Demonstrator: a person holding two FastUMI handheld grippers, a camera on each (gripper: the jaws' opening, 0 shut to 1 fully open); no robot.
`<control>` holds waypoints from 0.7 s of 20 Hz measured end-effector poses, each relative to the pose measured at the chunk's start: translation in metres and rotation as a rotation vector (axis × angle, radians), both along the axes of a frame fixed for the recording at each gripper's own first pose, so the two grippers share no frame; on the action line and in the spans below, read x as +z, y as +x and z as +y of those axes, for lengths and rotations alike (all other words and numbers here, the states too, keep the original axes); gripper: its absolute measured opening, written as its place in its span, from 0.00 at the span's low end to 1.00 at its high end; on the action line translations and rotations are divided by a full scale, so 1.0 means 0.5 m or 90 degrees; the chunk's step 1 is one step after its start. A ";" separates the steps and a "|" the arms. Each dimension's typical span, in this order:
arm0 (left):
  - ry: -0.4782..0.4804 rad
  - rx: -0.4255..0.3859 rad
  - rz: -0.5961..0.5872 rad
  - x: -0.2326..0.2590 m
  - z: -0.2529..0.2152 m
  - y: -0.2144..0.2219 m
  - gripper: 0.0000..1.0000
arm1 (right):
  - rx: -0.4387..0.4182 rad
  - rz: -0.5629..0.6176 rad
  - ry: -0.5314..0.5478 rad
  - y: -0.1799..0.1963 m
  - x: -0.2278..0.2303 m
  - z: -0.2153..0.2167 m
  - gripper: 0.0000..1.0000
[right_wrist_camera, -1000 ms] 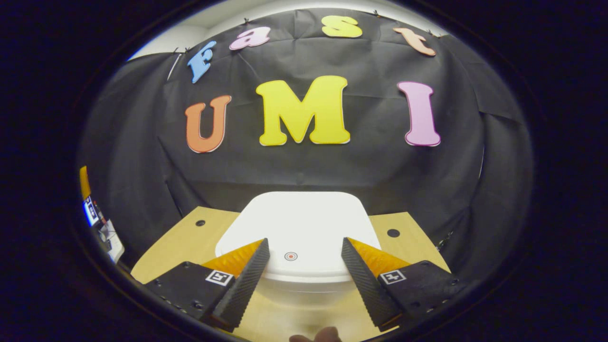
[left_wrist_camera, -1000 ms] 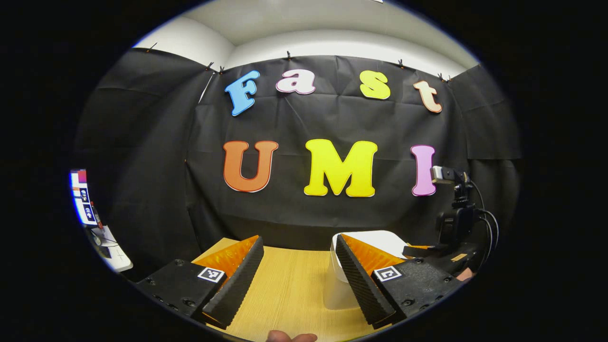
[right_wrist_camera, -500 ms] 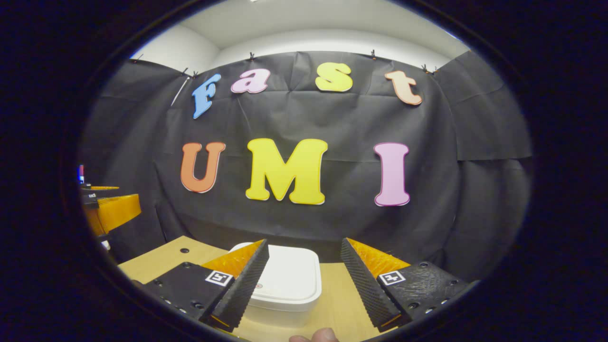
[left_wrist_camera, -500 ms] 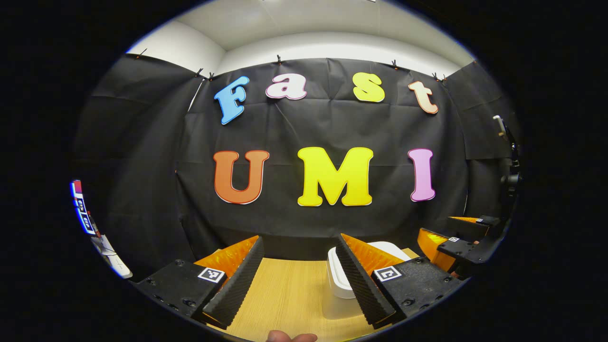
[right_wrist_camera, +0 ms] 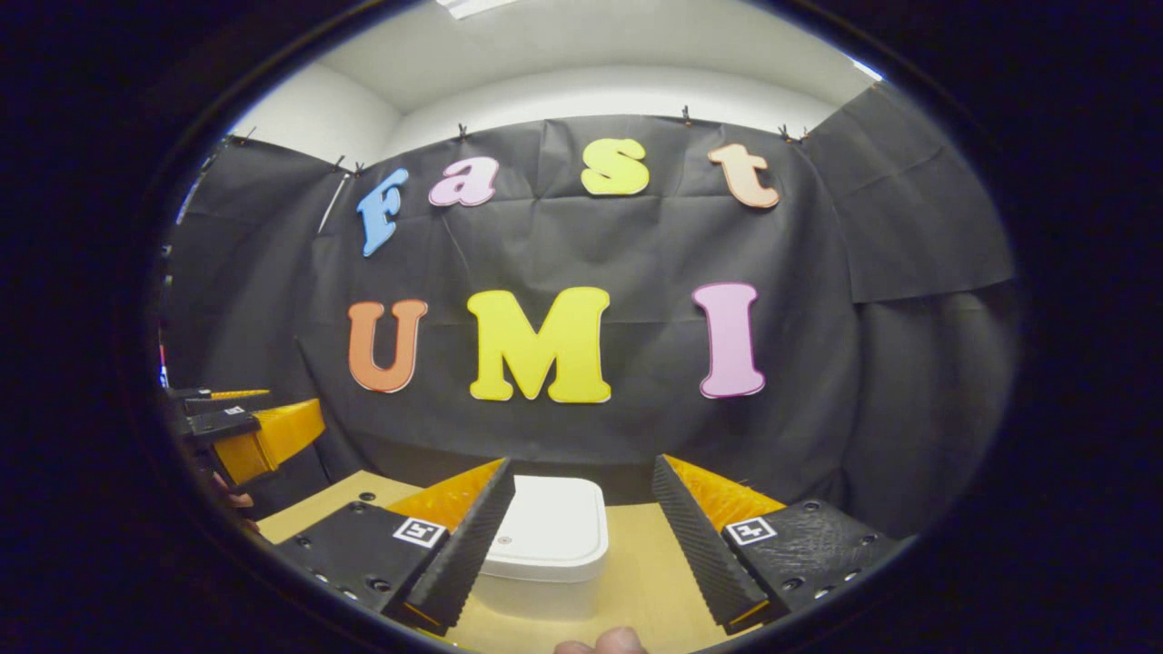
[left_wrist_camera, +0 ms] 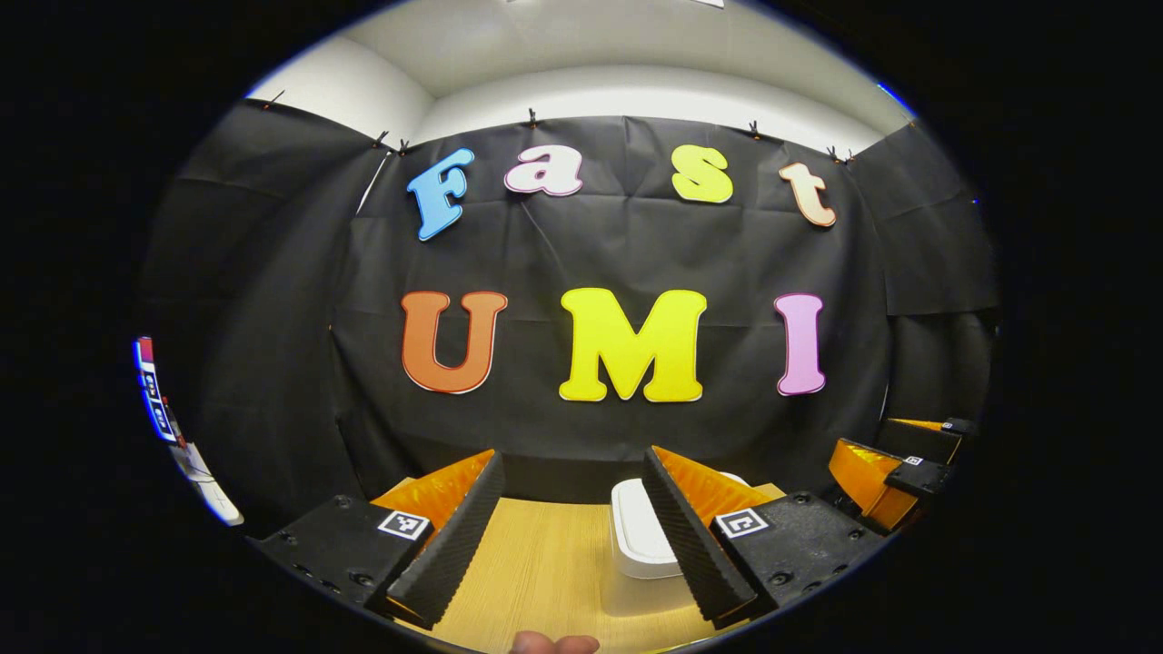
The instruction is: Press the lid of the desktop garbage bin to open it, pick up the crumpled paper on the desktop and throw it into the bin, then pick up the pop can on the desktop and drop it into the bin, and finally close the garbage bin lid.
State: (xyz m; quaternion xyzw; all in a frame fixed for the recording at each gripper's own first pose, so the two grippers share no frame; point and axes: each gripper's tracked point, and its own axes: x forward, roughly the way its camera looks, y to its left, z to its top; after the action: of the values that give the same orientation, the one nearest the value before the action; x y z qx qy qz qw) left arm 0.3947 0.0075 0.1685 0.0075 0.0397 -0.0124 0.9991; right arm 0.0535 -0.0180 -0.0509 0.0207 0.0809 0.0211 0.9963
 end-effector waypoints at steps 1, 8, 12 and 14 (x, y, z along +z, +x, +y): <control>0.002 0.000 -0.002 0.000 0.001 0.002 0.98 | 0.002 -0.001 0.002 0.000 0.003 0.003 0.95; 0.002 -0.009 0.000 -0.007 -0.019 -0.005 0.98 | 0.005 -0.004 -0.002 0.001 0.011 0.007 0.95; 0.010 -0.004 -0.002 -0.005 -0.015 -0.002 0.98 | 0.008 -0.008 0.004 0.002 0.015 0.012 0.95; 0.010 -0.006 -0.002 -0.004 -0.016 -0.003 0.98 | 0.013 -0.007 0.008 0.002 0.016 0.020 0.95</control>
State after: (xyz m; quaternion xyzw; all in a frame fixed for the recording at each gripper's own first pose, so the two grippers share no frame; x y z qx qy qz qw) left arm 0.3934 -0.0006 0.1663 0.0153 0.0379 -0.0167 0.9990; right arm 0.0544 -0.0080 -0.0429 0.0260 0.0751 0.0321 0.9963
